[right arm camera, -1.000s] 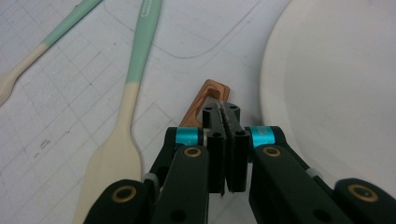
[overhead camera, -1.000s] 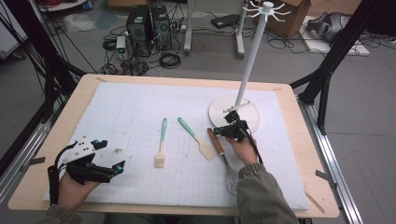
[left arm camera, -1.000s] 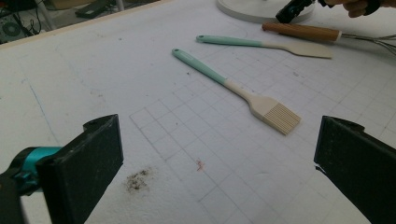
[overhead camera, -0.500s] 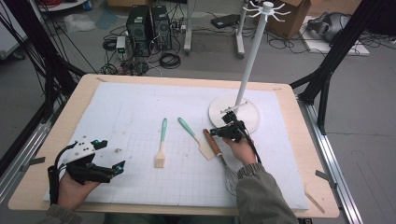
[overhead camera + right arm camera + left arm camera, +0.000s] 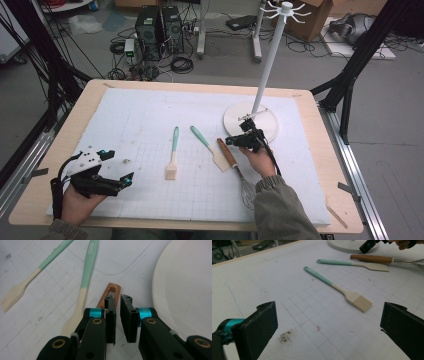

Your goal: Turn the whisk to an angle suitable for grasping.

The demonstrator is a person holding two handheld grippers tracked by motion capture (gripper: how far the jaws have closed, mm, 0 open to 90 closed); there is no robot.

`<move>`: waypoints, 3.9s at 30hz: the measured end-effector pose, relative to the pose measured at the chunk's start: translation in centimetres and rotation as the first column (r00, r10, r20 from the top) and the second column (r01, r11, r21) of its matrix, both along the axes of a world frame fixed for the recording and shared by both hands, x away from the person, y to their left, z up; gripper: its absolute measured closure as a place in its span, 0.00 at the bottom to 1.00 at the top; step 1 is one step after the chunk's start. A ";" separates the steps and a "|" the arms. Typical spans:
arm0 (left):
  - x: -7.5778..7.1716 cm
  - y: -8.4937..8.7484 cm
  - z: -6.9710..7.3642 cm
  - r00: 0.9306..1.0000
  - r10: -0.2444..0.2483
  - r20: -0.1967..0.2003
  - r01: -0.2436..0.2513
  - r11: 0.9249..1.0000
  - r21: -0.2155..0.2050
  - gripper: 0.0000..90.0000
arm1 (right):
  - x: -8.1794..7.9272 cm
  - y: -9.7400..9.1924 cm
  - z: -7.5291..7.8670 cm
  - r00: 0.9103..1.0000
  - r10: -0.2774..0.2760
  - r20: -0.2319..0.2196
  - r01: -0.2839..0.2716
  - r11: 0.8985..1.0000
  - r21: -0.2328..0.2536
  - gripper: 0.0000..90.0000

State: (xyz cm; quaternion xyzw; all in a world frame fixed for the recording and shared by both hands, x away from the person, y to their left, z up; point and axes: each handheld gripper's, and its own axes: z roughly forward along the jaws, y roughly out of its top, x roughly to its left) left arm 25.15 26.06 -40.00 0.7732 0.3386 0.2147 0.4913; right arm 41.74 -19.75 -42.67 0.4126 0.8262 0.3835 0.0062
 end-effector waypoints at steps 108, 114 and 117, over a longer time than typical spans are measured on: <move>-0.3 -0.1 0.2 1.000 -0.001 0.014 0.001 1.000 0.003 0.02 | -7.2 2.0 1.3 1.000 -0.006 -0.005 0.004 0.944 -0.330 0.78; -0.3 -0.1 0.2 1.000 -0.001 0.016 0.001 1.000 0.004 0.02 | -7.3 2.0 1.6 1.000 0.022 -0.011 -0.024 0.941 -0.338 0.78; -0.3 -0.1 0.2 1.000 -0.002 0.016 0.002 1.000 0.002 0.02 | -7.4 2.0 1.8 0.999 0.032 -0.010 -0.033 0.946 -0.322 0.78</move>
